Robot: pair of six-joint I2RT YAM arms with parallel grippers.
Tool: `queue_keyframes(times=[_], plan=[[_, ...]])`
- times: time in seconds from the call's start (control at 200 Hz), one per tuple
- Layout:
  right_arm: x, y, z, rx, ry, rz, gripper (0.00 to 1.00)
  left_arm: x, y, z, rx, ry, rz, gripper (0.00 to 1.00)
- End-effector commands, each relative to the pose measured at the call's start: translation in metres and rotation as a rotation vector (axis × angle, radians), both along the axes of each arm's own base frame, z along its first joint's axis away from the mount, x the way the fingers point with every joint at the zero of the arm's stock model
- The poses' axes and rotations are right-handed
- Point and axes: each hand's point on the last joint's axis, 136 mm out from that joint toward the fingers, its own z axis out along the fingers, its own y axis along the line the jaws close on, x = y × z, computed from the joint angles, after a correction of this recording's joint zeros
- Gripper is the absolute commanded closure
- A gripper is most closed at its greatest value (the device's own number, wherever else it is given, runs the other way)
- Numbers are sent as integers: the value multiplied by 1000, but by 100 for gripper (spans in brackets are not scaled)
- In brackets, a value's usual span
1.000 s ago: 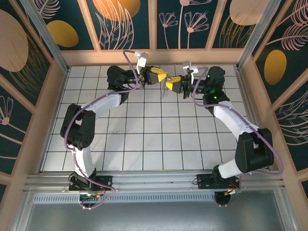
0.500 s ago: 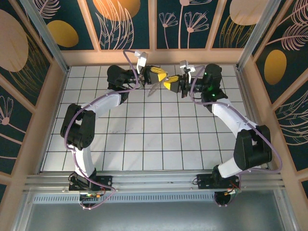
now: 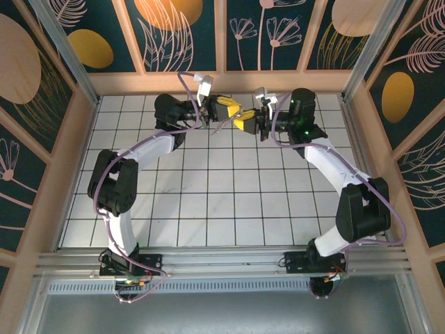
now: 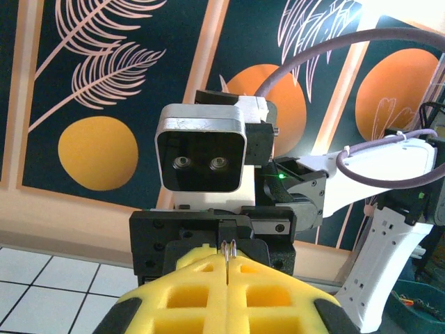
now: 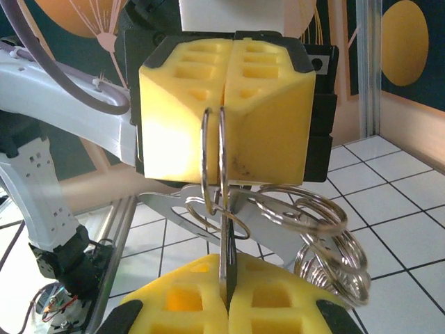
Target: Put the keys on the keyring
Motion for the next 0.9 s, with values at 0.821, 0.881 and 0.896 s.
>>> queue_keyframes(times=[0.821,0.881,0.896], plan=[[0,-22,-4,-18,51,-83,71,-9,-5,23,-51,-82,5,100],[-2,-28,0,-7,43,-117,68,-9,-5,24,-51,-80,8,100],[-2,-30,1,-5,43,-129,67,-8,-5,23,-50,-79,10,100]])
